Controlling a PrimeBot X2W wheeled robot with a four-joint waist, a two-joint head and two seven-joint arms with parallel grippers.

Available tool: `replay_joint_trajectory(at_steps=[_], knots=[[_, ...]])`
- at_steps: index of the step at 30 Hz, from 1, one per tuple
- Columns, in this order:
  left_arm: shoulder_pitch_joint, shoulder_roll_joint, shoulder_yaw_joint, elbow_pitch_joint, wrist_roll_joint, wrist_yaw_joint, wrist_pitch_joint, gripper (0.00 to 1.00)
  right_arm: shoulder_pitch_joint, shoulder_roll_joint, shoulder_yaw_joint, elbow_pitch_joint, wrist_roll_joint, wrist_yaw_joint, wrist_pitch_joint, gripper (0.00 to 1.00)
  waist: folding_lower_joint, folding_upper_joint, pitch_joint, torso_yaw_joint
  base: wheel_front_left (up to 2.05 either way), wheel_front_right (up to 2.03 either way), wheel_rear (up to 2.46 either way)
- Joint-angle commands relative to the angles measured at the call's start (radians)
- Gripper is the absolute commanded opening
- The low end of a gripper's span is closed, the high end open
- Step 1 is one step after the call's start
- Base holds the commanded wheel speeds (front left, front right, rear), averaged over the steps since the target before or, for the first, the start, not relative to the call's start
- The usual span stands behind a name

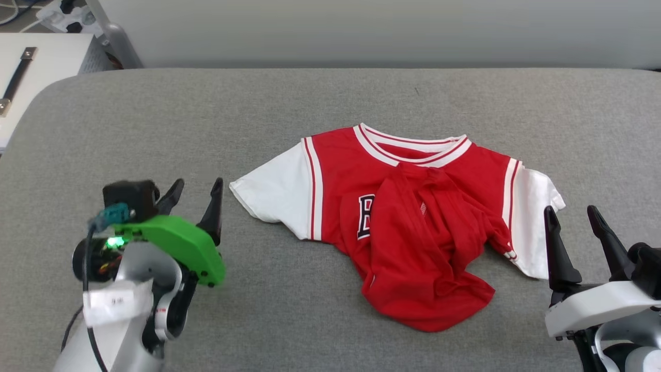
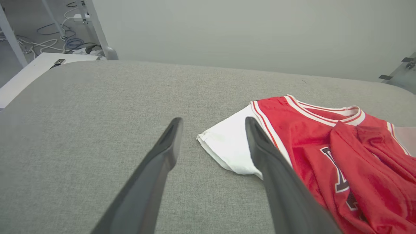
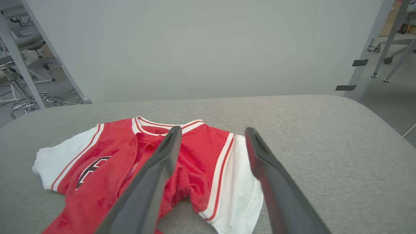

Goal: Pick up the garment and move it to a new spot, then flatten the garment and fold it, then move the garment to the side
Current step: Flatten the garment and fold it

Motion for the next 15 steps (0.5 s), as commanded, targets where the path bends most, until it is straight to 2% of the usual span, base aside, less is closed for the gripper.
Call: replay_joint_trajectory(at_steps=[1,8,15], knots=[[-0.046,0.007,-0.010,0.024,-0.010,-0.018,0.028,1.00,-0.012,0.005,0.005,-0.007,0.004,-0.001,-0.007,1.00,0.0000,0.0000,0.033,-0.026,0.00,0.00,0.00],[-0.262,-0.007,-0.088,0.239,-0.034,-0.100,0.218,1.00,-0.041,0.007,0.014,-0.008,0.014,-0.001,-0.024,1.00,0.0000,0.0000,0.094,-0.061,0.00,0.00,0.00],[-0.417,-0.028,-0.131,0.485,-0.052,-0.152,0.356,1.00,-0.065,0.007,0.022,0.001,0.017,-0.001,-0.034,1.00,0.0000,0.0000,0.141,-0.085,0.00,0.00,0.00]])
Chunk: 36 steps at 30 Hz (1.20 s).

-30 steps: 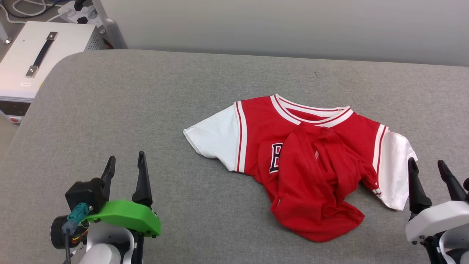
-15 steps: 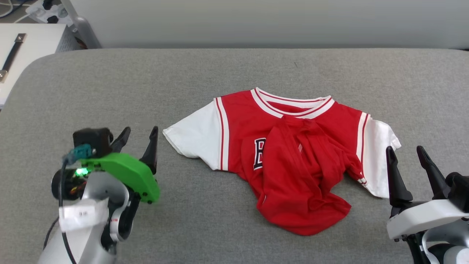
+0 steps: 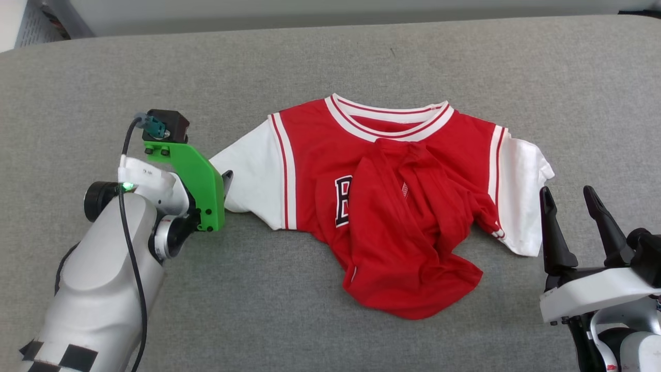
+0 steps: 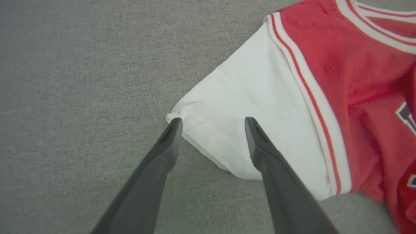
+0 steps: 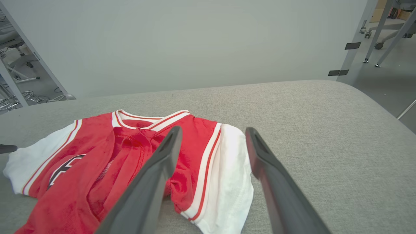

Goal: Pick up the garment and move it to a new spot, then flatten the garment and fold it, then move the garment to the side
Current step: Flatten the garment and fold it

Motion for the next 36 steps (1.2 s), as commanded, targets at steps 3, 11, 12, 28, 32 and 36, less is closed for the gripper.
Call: replay_joint_trajectory(at_steps=[3,11,12,28,32,36], knots=[[-0.069,-0.011,-0.020,0.106,-0.010,-0.024,0.057,1.00,-0.020,0.002,0.000,0.003,0.009,-0.001,-0.007,1.00,0.0000,0.0000,0.038,-0.020,0.00,0.00,0.00],[-0.129,-0.058,-0.087,0.327,-0.019,-0.089,0.200,1.00,-0.029,0.002,0.005,0.008,0.016,-0.001,0.001,1.00,0.0000,0.0000,0.064,-0.027,0.00,0.00,0.00],[-0.128,-0.068,-0.096,0.350,-0.026,-0.100,0.224,0.48,-0.029,0.002,0.006,0.010,0.014,-0.001,0.004,1.00,0.0000,0.0000,0.064,-0.028,0.00,0.00,0.00],[-0.189,-0.094,-0.108,0.429,-0.008,-0.129,0.017,0.00,-0.024,-0.054,-0.030,0.053,-0.003,-0.001,0.055,1.00,0.0000,0.0000,-0.008,0.000,0.00,0.00,0.00],[-0.190,-0.067,-0.086,0.389,-0.007,-0.117,-0.075,0.00,-0.030,-0.096,-0.086,0.124,0.039,-0.001,0.101,1.00,0.0000,0.0000,-0.041,0.014,0.00,0.00,0.00],[-0.174,-0.040,-0.079,0.321,0.000,-0.102,-0.113,0.00,-0.054,-0.142,-0.114,0.198,0.093,-0.001,0.138,1.00,0.0000,0.0000,-0.055,0.028,0.00,0.00,0.00]])
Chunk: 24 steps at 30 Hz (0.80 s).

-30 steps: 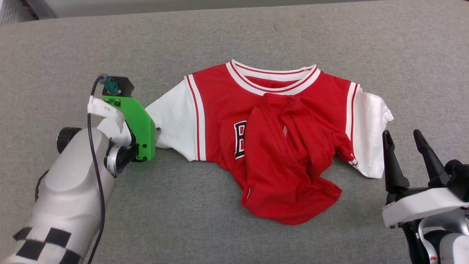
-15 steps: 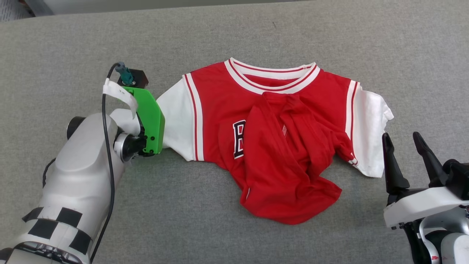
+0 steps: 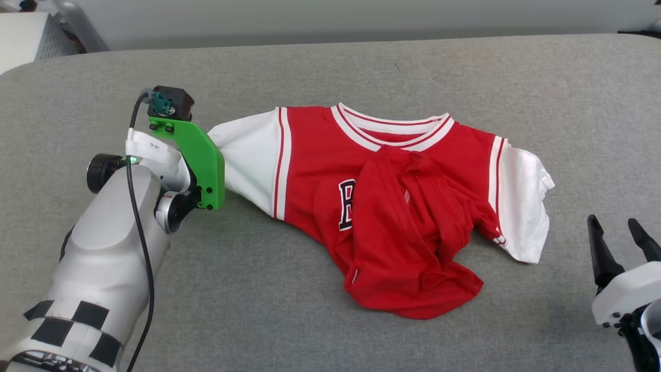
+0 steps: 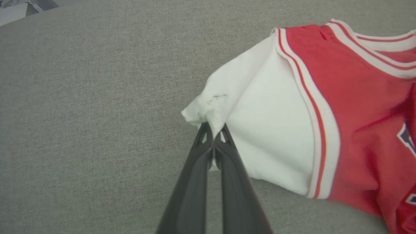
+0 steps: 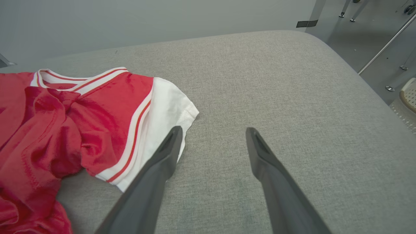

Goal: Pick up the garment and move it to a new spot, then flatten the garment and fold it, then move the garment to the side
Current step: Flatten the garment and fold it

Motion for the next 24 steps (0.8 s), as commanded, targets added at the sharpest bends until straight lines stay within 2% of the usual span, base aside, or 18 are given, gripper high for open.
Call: replay_joint_trajectory(at_steps=[1,7,16,24], knots=[[0.023,0.016,0.006,-0.024,0.009,0.011,-0.011,0.00,-0.031,-0.018,0.000,0.020,0.018,-0.001,0.007,1.00,0.0000,0.0000,-0.011,0.016,0.00,0.00,0.00],[0.062,0.049,0.003,-0.174,0.015,0.044,0.003,0.00,-0.109,-0.104,0.045,0.158,0.118,-0.001,0.137,1.00,0.0000,0.0000,-0.012,0.043,0.00,0.00,0.00],[0.092,0.051,-0.011,-0.361,0.018,0.084,0.036,0.00,-0.302,-0.218,0.182,0.322,0.238,-0.001,0.369,1.00,0.0000,0.0000,0.040,0.097,0.00,0.00,0.00],[0.092,0.046,-0.016,-0.430,0.017,0.097,0.037,0.00,-0.434,-0.268,0.267,0.457,0.264,-0.001,0.430,1.00,0.0000,0.0000,0.091,0.135,0.00,0.00,0.00]])
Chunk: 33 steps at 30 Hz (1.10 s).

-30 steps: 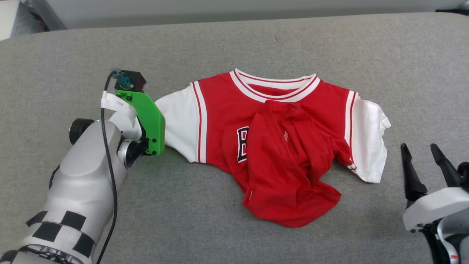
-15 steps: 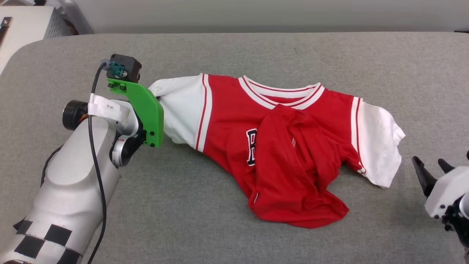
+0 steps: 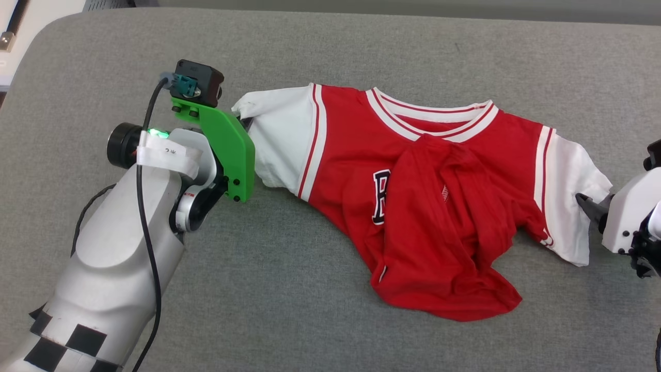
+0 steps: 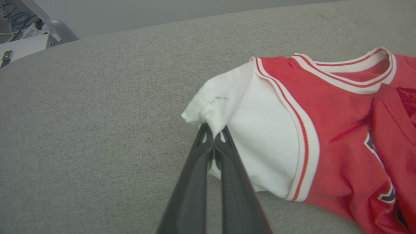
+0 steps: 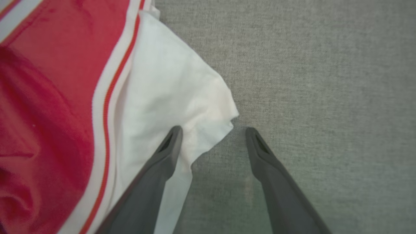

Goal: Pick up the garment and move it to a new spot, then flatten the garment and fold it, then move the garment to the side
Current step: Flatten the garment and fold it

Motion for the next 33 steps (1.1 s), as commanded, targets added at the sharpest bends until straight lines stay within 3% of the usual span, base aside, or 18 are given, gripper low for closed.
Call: replay_joint_trajectory(at_steps=[1,7,8,10,24,33], knots=[[0.010,-0.001,0.000,-0.007,0.007,0.009,-0.001,0.00,-0.020,-0.006,0.022,0.023,0.010,-0.001,0.009,1.00,-0.0001,0.0000,0.024,0.020,0.00,0.00,0.00],[0.017,0.007,0.005,-0.016,0.001,0.016,-0.006,0.00,-0.035,-0.008,0.127,0.091,0.046,-0.001,0.086,1.00,-0.0001,0.0000,0.043,0.020,0.00,0.00,0.00],[0.019,0.008,0.005,-0.016,0.000,0.018,-0.006,0.00,-0.036,-0.009,0.139,0.100,0.053,-0.001,0.094,0.45,-0.0001,0.0000,0.043,0.019,0.00,0.00,0.00],[0.021,0.009,0.005,-0.016,-0.002,0.019,-0.006,0.00,-0.041,-0.014,0.158,0.112,0.066,-0.001,0.095,0.00,-0.0001,0.0000,0.043,0.017,0.00,0.00,0.00],[0.029,0.044,0.037,0.014,-0.016,0.025,-0.057,0.00,-0.127,-0.066,0.126,0.145,0.085,-0.001,-0.027,0.00,-0.0001,0.0000,-0.057,-0.006,0.00,0.00,0.00],[-0.082,0.070,0.078,0.124,-0.004,0.011,-0.139,0.00,-0.270,-0.035,0.085,0.166,-0.010,-0.001,-0.140,0.00,-0.0001,0.0000,-0.138,-0.038,0.00,0.00,0.00]])
